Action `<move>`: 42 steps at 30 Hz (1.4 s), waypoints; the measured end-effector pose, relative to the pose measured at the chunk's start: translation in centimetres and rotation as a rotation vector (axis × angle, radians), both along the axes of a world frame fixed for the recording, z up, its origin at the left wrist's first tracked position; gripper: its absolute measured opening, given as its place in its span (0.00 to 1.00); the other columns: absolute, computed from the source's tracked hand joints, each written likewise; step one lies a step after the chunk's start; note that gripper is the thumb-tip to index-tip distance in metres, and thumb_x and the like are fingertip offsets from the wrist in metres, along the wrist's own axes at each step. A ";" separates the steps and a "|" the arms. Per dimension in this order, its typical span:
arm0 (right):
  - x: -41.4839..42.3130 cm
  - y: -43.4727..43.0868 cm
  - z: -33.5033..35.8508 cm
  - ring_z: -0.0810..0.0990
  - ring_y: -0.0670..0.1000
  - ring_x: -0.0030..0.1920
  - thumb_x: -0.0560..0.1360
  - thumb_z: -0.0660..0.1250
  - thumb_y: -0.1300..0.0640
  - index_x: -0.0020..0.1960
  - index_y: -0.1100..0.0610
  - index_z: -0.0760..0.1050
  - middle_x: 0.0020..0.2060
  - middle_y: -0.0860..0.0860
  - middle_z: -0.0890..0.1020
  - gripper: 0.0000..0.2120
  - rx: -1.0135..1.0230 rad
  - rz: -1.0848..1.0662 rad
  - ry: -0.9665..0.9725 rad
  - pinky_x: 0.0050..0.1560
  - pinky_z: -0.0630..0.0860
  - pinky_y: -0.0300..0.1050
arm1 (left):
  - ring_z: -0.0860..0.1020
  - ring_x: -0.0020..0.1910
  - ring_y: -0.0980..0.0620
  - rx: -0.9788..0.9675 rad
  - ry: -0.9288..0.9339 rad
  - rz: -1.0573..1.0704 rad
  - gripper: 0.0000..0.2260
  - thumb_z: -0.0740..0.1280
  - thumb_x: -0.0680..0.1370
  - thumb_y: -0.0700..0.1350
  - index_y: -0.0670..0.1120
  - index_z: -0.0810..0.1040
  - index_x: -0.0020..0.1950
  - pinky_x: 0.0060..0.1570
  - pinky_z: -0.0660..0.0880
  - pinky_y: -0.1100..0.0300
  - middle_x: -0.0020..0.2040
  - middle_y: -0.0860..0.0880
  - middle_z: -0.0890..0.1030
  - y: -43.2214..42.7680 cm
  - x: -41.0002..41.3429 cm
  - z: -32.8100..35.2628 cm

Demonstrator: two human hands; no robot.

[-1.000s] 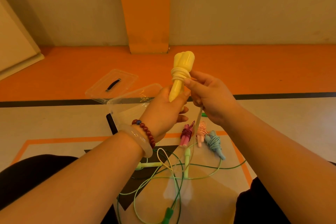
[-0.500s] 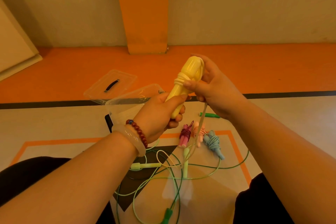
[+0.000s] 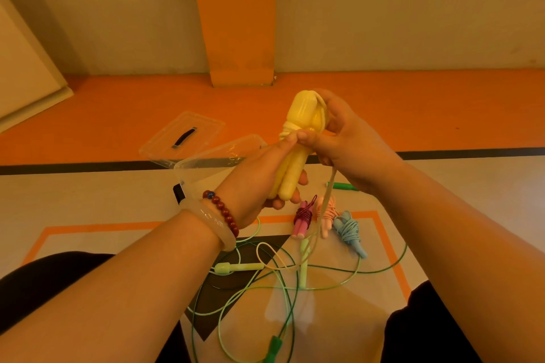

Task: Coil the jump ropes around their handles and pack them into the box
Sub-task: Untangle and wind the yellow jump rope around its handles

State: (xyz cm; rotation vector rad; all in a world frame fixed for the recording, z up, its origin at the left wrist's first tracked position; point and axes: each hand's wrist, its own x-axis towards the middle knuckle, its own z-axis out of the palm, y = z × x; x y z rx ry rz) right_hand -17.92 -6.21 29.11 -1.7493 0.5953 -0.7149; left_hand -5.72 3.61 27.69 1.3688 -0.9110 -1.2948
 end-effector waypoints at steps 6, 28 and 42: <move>-0.3 0.4 0.1 0.79 0.37 0.38 0.74 0.69 0.61 0.72 0.41 0.58 0.56 0.47 0.76 0.34 0.004 0.065 0.055 0.37 0.75 0.33 | 0.72 0.24 0.51 -0.010 -0.174 0.113 0.22 0.54 0.75 0.68 0.52 0.75 0.48 0.25 0.64 0.64 0.29 0.49 0.76 -0.3 -0.5 -0.1; -0.5 -0.4 1.3 0.82 0.58 0.41 0.77 0.65 0.47 0.46 0.60 0.78 0.41 0.60 0.82 0.15 -0.254 -0.176 0.286 0.42 0.81 0.59 | 0.72 0.22 0.53 -0.028 -0.381 -0.027 0.17 0.54 0.81 0.59 0.52 0.76 0.42 0.25 0.68 0.64 0.30 0.49 0.78 -0.1 0.0 -0.8; -0.2 0.2 0.4 0.79 0.50 0.36 0.78 0.64 0.46 0.48 0.57 0.78 0.39 0.55 0.80 0.14 -0.193 -0.282 0.228 0.35 0.80 0.47 | 0.76 0.22 0.53 -0.042 -0.238 -0.038 0.14 0.56 0.81 0.55 0.50 0.76 0.46 0.21 0.71 0.64 0.38 0.46 0.82 0.3 -0.4 -0.7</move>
